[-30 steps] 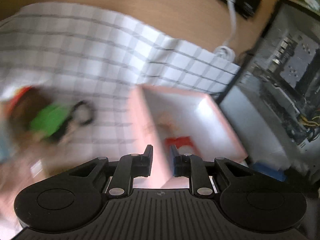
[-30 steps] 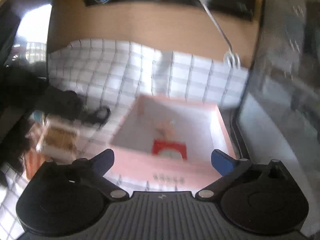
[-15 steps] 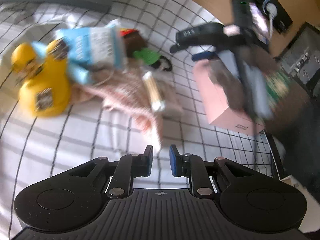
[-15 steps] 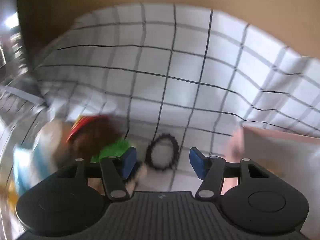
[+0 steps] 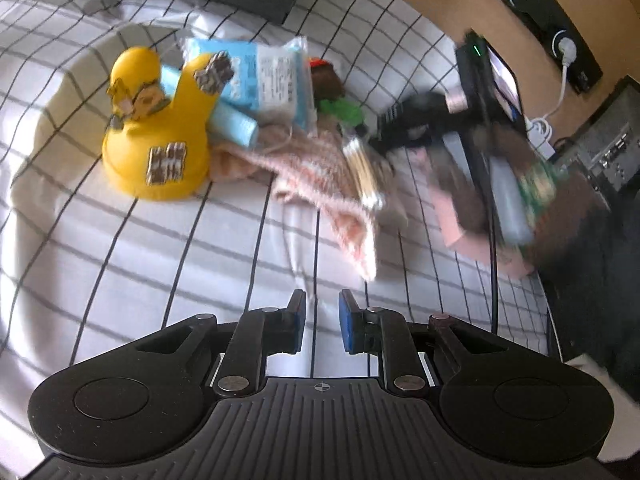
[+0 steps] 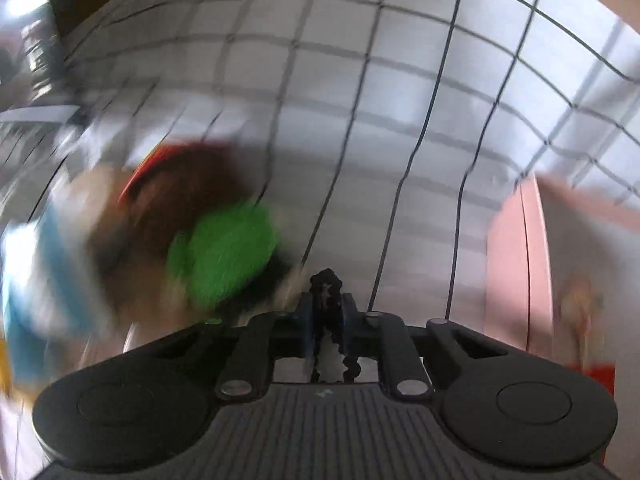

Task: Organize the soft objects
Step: 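Grasp the black bead bracelet with the right gripper while the left gripper grasps the cotton-swab pack, then carry the bracelet and cotton-swab pack toward the pink box with both grippers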

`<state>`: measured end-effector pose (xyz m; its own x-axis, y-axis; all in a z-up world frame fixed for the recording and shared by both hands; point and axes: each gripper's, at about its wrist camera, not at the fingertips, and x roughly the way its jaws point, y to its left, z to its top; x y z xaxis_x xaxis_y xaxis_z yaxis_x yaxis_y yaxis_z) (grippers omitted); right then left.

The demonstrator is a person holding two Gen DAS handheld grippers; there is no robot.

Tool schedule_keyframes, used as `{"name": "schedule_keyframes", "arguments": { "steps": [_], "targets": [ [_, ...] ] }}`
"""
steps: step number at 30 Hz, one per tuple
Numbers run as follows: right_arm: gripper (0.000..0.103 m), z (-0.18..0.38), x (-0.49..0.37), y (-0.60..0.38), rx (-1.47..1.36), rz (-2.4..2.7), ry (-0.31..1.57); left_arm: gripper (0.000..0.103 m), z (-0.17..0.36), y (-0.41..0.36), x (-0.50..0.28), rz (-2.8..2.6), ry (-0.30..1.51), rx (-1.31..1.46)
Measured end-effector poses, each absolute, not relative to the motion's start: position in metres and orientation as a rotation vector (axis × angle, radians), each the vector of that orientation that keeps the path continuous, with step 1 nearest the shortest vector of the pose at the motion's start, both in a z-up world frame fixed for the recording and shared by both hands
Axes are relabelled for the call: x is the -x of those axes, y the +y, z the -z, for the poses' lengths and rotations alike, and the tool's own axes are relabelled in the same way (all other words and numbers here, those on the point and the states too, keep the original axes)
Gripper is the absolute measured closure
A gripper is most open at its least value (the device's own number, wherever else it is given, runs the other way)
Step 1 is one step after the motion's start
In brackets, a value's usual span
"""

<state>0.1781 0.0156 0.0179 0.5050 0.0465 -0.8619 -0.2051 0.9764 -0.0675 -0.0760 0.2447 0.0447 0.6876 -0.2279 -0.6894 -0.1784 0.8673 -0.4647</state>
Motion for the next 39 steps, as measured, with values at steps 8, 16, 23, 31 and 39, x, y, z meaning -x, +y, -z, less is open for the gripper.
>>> {"name": "schedule_keyframes", "arguments": {
  "steps": [8, 16, 23, 31, 39],
  "targets": [
    [0.089, -0.018, -0.055, 0.000, 0.161, -0.282, 1.040, 0.083, -0.069, 0.233, 0.043, 0.057, 0.756, 0.468],
    [0.089, -0.025, 0.002, -0.063, 0.259, -0.148, 0.961, 0.083, -0.063, 0.189, 0.033, 0.116, 0.845, 0.234],
    [0.025, -0.026, 0.032, -0.108, 0.199, -0.086, 0.919, 0.064, -0.050, 0.153, 0.036, 0.170, 0.890, 0.045],
    [0.009, -0.009, 0.061, -0.119, 0.175, -0.076, 0.806, 0.033, -0.045, 0.126, 0.036, 0.203, 0.867, -0.067],
    [0.000, -0.003, 0.063, -0.124, 0.151, -0.075, 0.765, 0.037, -0.048, 0.149, 0.024, -0.003, 0.868, -0.002]
  ]
}}
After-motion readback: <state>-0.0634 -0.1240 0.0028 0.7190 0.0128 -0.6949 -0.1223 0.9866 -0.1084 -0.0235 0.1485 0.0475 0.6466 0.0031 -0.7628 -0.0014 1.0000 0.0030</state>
